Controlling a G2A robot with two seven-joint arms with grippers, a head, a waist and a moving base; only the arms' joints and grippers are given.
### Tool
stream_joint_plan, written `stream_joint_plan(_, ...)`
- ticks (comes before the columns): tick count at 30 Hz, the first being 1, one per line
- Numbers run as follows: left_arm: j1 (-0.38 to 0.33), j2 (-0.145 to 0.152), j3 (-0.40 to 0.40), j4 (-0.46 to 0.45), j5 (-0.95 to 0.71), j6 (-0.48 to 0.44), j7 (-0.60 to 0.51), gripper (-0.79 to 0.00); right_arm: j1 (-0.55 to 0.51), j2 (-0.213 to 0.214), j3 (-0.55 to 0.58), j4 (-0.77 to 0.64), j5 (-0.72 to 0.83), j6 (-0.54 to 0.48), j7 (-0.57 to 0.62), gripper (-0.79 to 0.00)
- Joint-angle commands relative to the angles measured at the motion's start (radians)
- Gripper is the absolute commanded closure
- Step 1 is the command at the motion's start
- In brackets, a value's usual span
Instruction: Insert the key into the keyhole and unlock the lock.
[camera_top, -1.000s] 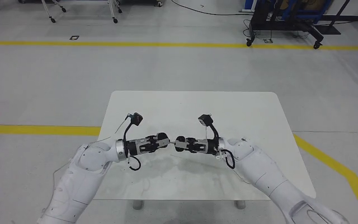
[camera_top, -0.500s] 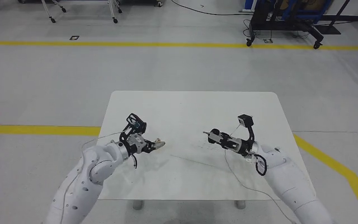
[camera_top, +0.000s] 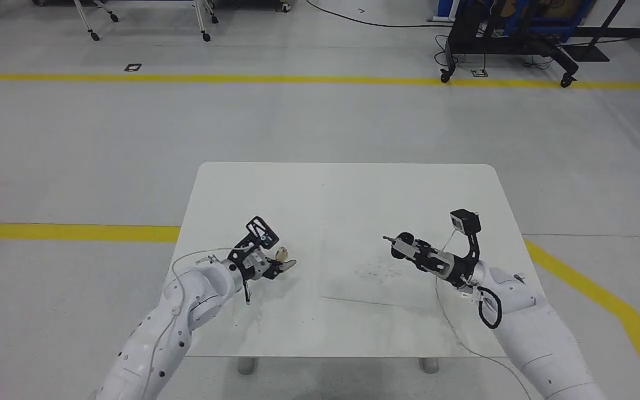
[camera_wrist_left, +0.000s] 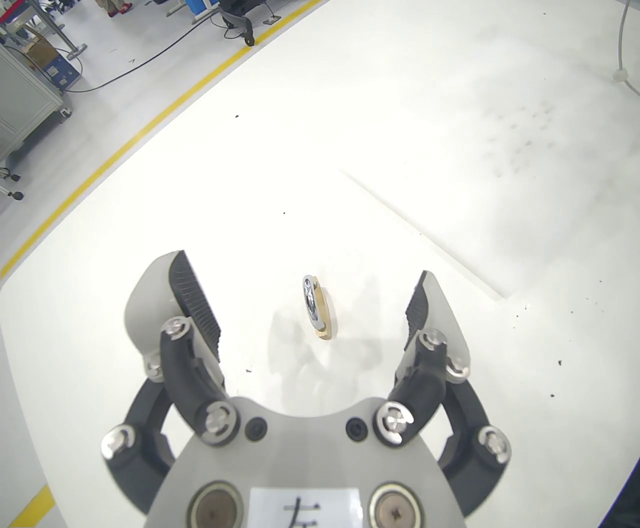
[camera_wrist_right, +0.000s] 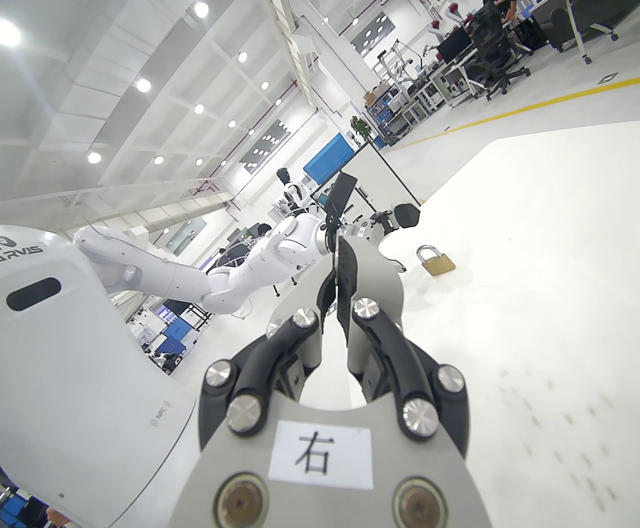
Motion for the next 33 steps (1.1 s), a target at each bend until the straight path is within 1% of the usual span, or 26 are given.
stream_joint_plan(1, -0.002, -0.001, 0.003, 0.002, 0.004, -0.004, -0.015, -0.428, 0.000, 0.000, 0.000, 0.000, 0.000, 0.000, 0.000, 0.000)
stream_joint_plan(2, -0.003, -0.001, 0.005, 0.004, 0.007, -0.006, -0.024, -0.382, 0.000, 0.000, 0.000, 0.000, 0.000, 0.000, 0.000, 0.000)
stream_joint_plan(16, -0.016, -0.007, 0.027, 0.018, 0.040, -0.002, -0.079, -0.336, 0.000, 0.000, 0.000, 0.000, 0.000, 0.000, 0.000, 0.000)
stream_joint_plan(19, -0.021, -0.010, 0.039, 0.023, 0.056, 0.008, -0.101, -0.286, 0.000, 0.000, 0.000, 0.000, 0.000, 0.000, 0.000, 0.000)
stream_joint_plan(23, -0.026, -0.015, 0.046, 0.028, 0.053, 0.027, -0.102, -0.182, 0.000, 0.000, 0.000, 0.000, 0.000, 0.000, 0.000, 0.000)
stream_joint_plan(27, -0.028, -0.016, 0.040, 0.029, 0.035, 0.026, -0.097, -0.191, 0.000, 0.000, 0.000, 0.000, 0.000, 0.000, 0.000, 0.000)
stream_joint_plan(28, -0.028, -0.016, 0.040, 0.029, 0.035, 0.027, -0.097, -0.169, 0.000, 0.000, 0.000, 0.000, 0.000, 0.000, 0.000, 0.000)
stream_joint_plan(29, -0.027, -0.017, 0.039, 0.029, 0.035, 0.028, -0.096, -0.120, 0.000, 0.000, 0.000, 0.000, 0.000, 0.000, 0.000, 0.000)
stream_joint_plan(30, -0.027, -0.017, 0.039, 0.029, 0.038, 0.030, -0.096, -0.040, 0.000, 0.000, 0.000, 0.000, 0.000, 0.000, 0.000, 0.000)
stream_joint_plan(31, -0.026, -0.017, 0.039, 0.028, 0.042, 0.031, -0.095, 0.000, 0.000, 0.000, 0.000, 0.000, 0.000, 0.000, 0.000, 0.000)
stream_joint_plan(33, -0.025, -0.018, 0.040, 0.028, 0.049, 0.034, -0.095, 0.000, 0.000, 0.000, 0.000, 0.000, 0.000, 0.000, 0.000, 0.000)
